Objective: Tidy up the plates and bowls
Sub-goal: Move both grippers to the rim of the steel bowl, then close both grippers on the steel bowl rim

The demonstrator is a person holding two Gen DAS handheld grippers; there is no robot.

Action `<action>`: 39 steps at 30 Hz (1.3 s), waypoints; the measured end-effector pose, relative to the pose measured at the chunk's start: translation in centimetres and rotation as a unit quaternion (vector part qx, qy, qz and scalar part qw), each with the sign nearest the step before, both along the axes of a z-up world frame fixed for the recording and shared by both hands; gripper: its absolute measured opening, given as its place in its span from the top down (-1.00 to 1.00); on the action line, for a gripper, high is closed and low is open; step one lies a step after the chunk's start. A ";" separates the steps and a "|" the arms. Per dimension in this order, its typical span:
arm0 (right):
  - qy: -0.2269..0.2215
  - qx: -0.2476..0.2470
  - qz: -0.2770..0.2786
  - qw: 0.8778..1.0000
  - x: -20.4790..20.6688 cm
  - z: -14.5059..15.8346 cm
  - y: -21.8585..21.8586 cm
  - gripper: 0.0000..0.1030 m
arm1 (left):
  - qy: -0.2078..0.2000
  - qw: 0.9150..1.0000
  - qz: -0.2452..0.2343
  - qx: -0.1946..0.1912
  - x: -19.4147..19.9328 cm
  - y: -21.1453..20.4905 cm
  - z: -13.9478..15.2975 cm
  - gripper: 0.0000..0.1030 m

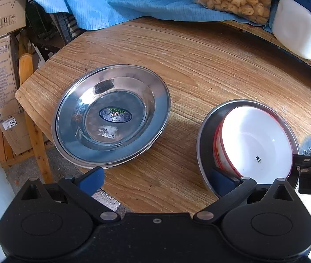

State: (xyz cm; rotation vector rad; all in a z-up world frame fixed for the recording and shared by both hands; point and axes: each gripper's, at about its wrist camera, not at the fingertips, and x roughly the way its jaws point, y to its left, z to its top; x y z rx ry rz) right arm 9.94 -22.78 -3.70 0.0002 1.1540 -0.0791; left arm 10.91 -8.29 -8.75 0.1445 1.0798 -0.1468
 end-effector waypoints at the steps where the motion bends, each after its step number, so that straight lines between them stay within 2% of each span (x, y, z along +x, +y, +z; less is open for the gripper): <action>1: -0.001 0.002 -0.005 1.000 0.0 0.0 -0.1 -0.99 | 0.002 1.000 0.003 -0.002 0.0 0.1 -0.1 -0.98; 4: 0.001 0.009 -0.020 1.000 -0.2 -0.3 -0.2 -0.99 | 0.006 1.000 0.006 -0.006 0.0 0.2 -0.1 -0.98; 10: -0.004 0.003 -0.015 1.000 -0.1 -0.4 -0.1 -0.96 | 0.010 1.000 0.000 0.000 0.3 -0.1 -0.2 -0.98; 13: -0.008 0.023 -0.011 1.000 -0.4 -0.2 0.0 -0.71 | 0.013 1.000 0.002 -0.002 0.3 -0.1 -0.2 -0.98; 18: -0.010 0.064 -0.004 0.998 -0.3 0.1 0.2 -0.06 | 0.014 1.000 -0.001 -0.006 0.5 -0.2 0.0 -0.94; 22: -0.009 0.099 -0.018 0.995 -0.3 -0.1 -0.6 0.03 | 0.015 1.000 -0.003 -0.009 0.5 -0.1 0.0 -0.94; 25: -0.007 0.127 -0.027 0.991 -0.2 -0.2 -1.2 0.17 | 0.019 1.000 0.001 -0.010 0.6 -0.1 -0.1 -0.93; 33: -0.002 0.136 -0.030 0.990 -0.1 -0.1 -1.0 0.33 | 0.029 0.999 -0.002 -0.016 0.9 -0.1 0.0 -0.87; 36: -0.001 0.143 -0.036 0.989 -0.1 -0.2 -1.1 0.33 | 0.031 0.999 0.000 -0.029 0.8 0.1 0.0 -0.80; 39: -0.001 0.153 -0.041 0.987 -0.2 -0.3 -1.4 0.37 | 0.032 0.999 -0.003 -0.043 0.8 0.1 0.1 -0.64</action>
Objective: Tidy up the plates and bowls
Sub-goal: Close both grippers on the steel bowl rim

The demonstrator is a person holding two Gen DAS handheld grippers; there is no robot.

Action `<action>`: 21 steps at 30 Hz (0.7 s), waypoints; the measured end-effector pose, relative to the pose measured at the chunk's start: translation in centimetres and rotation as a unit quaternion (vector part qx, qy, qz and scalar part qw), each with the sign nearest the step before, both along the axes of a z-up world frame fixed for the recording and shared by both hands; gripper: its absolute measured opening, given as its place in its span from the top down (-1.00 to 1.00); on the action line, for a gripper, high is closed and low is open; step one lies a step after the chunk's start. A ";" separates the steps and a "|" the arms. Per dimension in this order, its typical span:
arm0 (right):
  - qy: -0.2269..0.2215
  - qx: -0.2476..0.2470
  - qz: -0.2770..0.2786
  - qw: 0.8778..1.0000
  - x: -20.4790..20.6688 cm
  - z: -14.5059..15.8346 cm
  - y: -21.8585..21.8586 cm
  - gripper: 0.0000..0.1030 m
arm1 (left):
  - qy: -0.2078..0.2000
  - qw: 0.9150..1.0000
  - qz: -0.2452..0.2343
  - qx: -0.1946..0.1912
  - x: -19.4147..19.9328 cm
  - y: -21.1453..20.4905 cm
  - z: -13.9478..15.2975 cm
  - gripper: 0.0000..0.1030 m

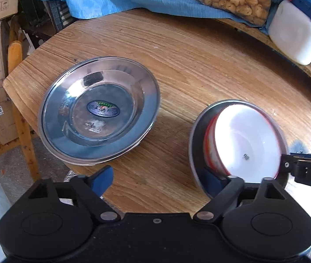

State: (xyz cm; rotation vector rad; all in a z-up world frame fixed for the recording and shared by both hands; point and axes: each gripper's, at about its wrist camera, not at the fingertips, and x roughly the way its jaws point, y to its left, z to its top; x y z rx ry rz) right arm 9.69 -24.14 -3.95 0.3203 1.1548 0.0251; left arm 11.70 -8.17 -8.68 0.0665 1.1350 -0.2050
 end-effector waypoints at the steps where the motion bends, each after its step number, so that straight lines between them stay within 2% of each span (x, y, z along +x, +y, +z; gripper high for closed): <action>1: 0.000 0.003 -0.001 1.000 0.0 0.0 0.0 0.39 | 0.000 1.000 -0.002 -0.004 0.0 0.0 0.1 -0.55; 3: -0.001 0.008 -0.001 1.000 0.0 0.0 0.0 0.44 | 0.001 1.000 -0.003 -0.018 -0.1 0.0 0.2 -0.40; 7: 0.000 -0.002 -0.001 1.000 0.0 0.1 0.3 0.42 | 0.005 0.999 -0.005 -0.040 -0.2 0.1 0.3 -0.10; 12: -0.001 0.003 -0.009 1.000 -0.1 0.0 0.2 0.44 | 0.013 0.999 -0.003 -0.048 -0.1 0.0 0.3 -0.01; 14: -0.006 0.011 -0.011 1.000 -0.3 0.0 0.2 0.53 | 0.017 0.998 -0.002 -0.056 0.0 0.1 0.3 0.09; 17: -0.016 0.000 -0.004 1.000 -0.5 0.2 0.9 0.74 | 0.027 0.998 -0.002 -0.059 0.0 0.0 0.3 0.09; 21: -0.018 -0.008 -0.004 1.000 -0.4 0.3 1.2 0.74 | 0.025 0.998 -0.010 -0.055 0.0 -0.3 0.4 0.20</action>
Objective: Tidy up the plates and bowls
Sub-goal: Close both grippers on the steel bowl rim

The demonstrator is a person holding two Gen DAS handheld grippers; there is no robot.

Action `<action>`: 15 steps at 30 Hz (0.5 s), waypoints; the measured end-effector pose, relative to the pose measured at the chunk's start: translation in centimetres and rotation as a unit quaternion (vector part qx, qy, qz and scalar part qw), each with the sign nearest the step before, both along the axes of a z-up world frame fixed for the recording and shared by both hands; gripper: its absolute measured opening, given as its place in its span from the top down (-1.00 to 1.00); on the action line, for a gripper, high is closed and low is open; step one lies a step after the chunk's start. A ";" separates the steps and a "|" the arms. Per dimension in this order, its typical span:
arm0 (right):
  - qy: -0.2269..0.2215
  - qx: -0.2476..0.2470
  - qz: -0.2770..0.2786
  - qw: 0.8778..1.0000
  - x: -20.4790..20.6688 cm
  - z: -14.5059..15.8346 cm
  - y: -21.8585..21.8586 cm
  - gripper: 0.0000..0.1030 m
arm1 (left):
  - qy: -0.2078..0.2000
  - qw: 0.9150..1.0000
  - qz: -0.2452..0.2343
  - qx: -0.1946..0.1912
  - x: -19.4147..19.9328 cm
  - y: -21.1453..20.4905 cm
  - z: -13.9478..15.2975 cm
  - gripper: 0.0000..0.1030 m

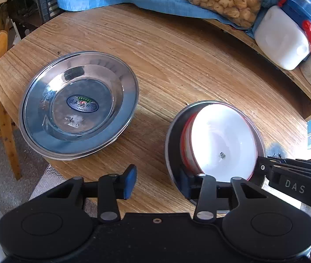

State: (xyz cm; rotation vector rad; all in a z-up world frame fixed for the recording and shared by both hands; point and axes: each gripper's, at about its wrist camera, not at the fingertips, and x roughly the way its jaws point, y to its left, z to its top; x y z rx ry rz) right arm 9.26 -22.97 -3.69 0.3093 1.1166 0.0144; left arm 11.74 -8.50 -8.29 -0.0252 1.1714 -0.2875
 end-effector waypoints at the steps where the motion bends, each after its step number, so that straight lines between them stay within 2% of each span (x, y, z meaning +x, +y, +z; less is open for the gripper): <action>1: 0.000 0.003 -0.002 1.000 0.0 0.0 -0.1 0.75 | -0.001 1.000 -0.002 0.000 0.0 -0.1 0.0 0.24; 6: -0.001 0.002 -0.005 1.000 -0.1 -0.1 0.0 0.75 | -0.008 1.000 -0.013 -0.001 -0.2 -0.9 0.2 0.57; 7: -0.001 0.001 -0.005 1.000 -0.1 0.0 0.0 0.75 | -0.009 1.000 -0.018 -0.002 -0.3 -1.1 0.3 0.69; 15: 0.000 0.005 -0.006 1.000 -0.1 -0.1 -0.1 0.74 | -0.010 1.000 -0.017 -0.008 -0.2 -1.1 0.3 0.73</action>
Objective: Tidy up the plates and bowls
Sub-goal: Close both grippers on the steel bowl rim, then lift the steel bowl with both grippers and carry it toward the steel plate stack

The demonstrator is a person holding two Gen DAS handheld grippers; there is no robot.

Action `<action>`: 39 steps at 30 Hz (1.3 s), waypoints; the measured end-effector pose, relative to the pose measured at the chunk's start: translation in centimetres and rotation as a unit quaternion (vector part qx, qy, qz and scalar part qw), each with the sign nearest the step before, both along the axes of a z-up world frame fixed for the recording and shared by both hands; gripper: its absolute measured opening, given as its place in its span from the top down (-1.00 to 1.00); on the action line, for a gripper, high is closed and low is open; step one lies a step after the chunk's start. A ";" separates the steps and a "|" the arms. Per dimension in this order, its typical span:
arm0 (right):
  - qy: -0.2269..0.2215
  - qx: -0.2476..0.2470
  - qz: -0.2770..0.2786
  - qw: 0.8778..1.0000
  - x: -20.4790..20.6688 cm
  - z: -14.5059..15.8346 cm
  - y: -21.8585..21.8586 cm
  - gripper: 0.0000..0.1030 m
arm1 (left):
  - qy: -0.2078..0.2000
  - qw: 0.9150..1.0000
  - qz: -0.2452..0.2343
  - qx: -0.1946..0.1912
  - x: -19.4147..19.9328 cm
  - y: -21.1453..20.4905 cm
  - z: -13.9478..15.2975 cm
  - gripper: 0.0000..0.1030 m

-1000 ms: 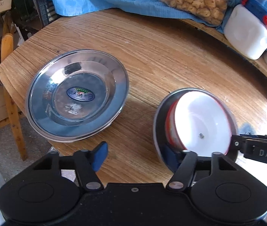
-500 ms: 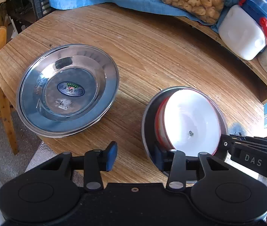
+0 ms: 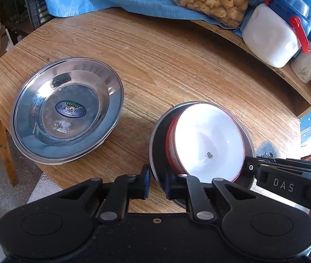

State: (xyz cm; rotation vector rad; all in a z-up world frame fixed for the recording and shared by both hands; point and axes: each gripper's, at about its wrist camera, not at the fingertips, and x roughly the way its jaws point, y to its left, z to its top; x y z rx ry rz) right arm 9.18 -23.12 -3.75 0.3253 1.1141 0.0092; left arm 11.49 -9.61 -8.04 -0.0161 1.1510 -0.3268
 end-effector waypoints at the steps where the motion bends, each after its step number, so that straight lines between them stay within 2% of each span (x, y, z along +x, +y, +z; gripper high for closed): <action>1: -0.001 -0.004 0.001 1.000 0.0 0.0 0.1 0.73 | -0.001 1.000 -0.001 0.001 0.0 -0.1 0.0 0.73; 4: -0.004 -0.021 0.011 1.000 0.0 0.1 0.5 0.69 | -0.002 1.000 -0.001 0.003 -0.1 -0.1 0.0 0.73; 14: -0.003 -0.019 0.010 1.000 0.1 0.1 0.4 0.67 | 0.000 1.000 0.000 -0.006 -0.1 0.3 -0.1 0.73; 16: -0.001 -0.029 0.010 1.000 0.0 0.1 0.4 0.57 | -0.001 1.000 -0.005 0.000 0.0 0.0 -0.1 0.73; 18: 0.000 -0.038 0.011 0.999 -0.1 0.0 0.4 0.36 | -0.004 1.000 -0.013 0.006 0.1 -0.2 -0.1 0.73; 23: 0.006 0.007 -0.003 1.000 -0.1 -0.5 -0.6 0.46 | -0.006 1.000 -0.021 0.011 0.3 -0.4 0.0 0.75; 28: 0.026 0.035 0.004 0.999 0.1 -1.3 -0.9 0.47 | -0.012 0.999 -0.027 0.014 0.5 -0.6 0.0 0.78; 30: 0.022 0.053 -0.002 0.998 -0.1 -1.5 -1.2 0.62 | -0.017 0.999 -0.028 0.006 0.4 -0.5 0.1 0.78; 39: 0.010 0.033 0.021 0.999 -0.6 -0.7 -0.7 0.62 | -0.017 0.999 -0.029 0.000 0.2 -0.4 0.1 0.80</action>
